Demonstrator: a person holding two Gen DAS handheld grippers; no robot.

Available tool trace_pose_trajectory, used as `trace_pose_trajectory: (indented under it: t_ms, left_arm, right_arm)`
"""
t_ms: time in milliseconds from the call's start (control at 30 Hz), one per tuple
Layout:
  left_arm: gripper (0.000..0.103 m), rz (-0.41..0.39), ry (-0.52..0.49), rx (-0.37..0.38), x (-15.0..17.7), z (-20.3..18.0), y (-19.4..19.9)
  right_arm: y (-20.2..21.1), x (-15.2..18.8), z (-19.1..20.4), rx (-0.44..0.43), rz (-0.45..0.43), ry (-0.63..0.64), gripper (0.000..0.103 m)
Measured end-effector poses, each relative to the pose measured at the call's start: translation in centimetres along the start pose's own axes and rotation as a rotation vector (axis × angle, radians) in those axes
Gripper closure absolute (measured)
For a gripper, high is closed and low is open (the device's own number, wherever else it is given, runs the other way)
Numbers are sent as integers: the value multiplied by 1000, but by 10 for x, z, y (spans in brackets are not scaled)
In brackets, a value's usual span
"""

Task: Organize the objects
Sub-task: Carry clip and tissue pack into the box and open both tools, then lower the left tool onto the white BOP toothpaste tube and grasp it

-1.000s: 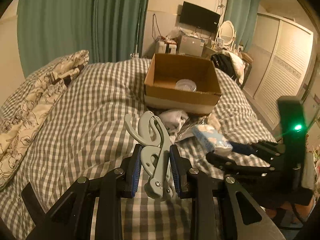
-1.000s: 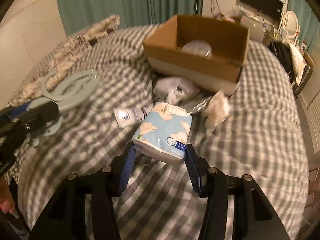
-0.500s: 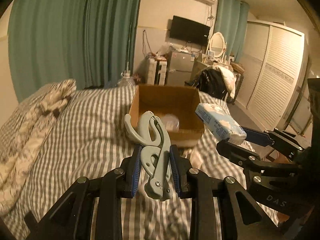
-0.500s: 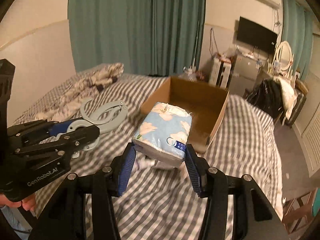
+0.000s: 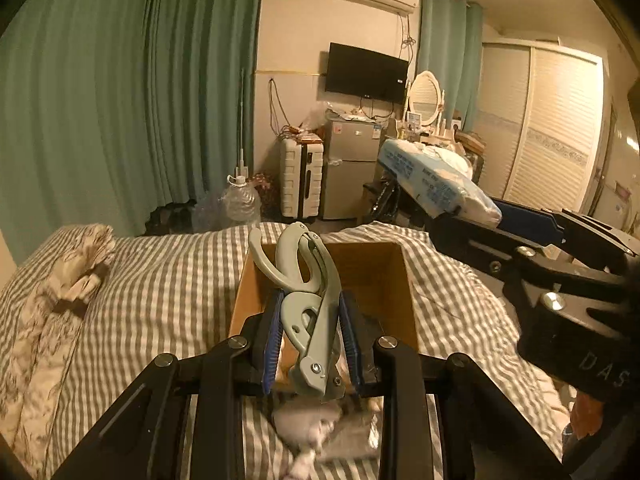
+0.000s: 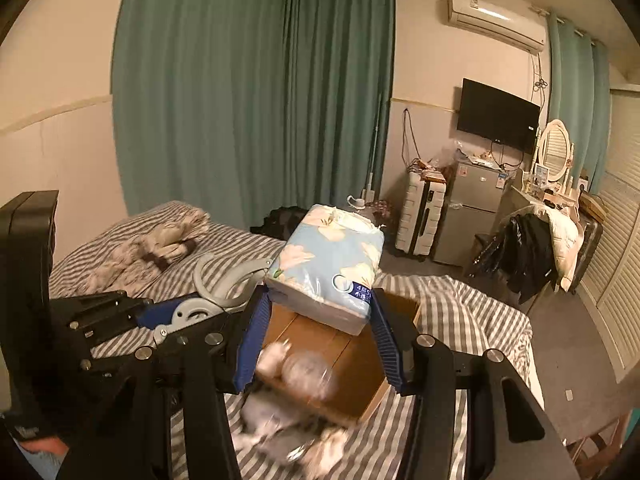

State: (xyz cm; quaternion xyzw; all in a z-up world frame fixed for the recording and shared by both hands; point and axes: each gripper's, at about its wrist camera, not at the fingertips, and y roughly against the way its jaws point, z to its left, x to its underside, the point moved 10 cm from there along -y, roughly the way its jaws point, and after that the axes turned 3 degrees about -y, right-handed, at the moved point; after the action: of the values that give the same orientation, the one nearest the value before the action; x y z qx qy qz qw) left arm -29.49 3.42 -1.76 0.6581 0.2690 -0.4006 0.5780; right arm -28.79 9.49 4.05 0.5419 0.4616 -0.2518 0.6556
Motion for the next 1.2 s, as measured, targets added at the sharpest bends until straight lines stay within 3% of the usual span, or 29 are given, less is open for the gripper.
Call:
trace_pose_trajectory:
  t_ms: [133, 367, 433, 467, 500, 533, 567, 600, 867, 1200]
  left_arm:
    - [76, 35, -21, 21, 4, -3, -45]
    - [75, 129, -30, 46, 43, 2, -110]
    - [72, 152, -21, 39, 51, 6, -118]
    - [65, 156, -18, 37, 53, 6, -118]
    - [45, 157, -11, 34, 53, 8, -115]
    - [34, 150, -4, 24, 51, 10, -112]
    - [17, 139, 6, 11, 51, 15, -106]
    - [15, 110, 25, -7, 45, 19, -95]
    - [15, 75, 92, -62, 30, 32, -19]
    - [15, -13, 16, -100, 25, 5, 74]
  right_arm:
    - [-46, 4, -15, 6, 41, -22, 54]
    - [-114, 55, -35, 8, 151, -74, 53]
    - [-121, 62, -40, 4, 159, -84, 52]
    - [-124, 64, -44, 17, 156, -88, 50]
    - [-124, 64, -47, 31, 150, -90, 45]
    - [-123, 62, -50, 42, 141, -93, 35]
    - [-118, 59, -53, 46, 124, -102, 31]
    - [-115, 56, -56, 46, 112, -109, 29]
    - [-39, 26, -56, 87, 46, -94, 24]
    - [63, 14, -33, 81, -20, -43, 22]
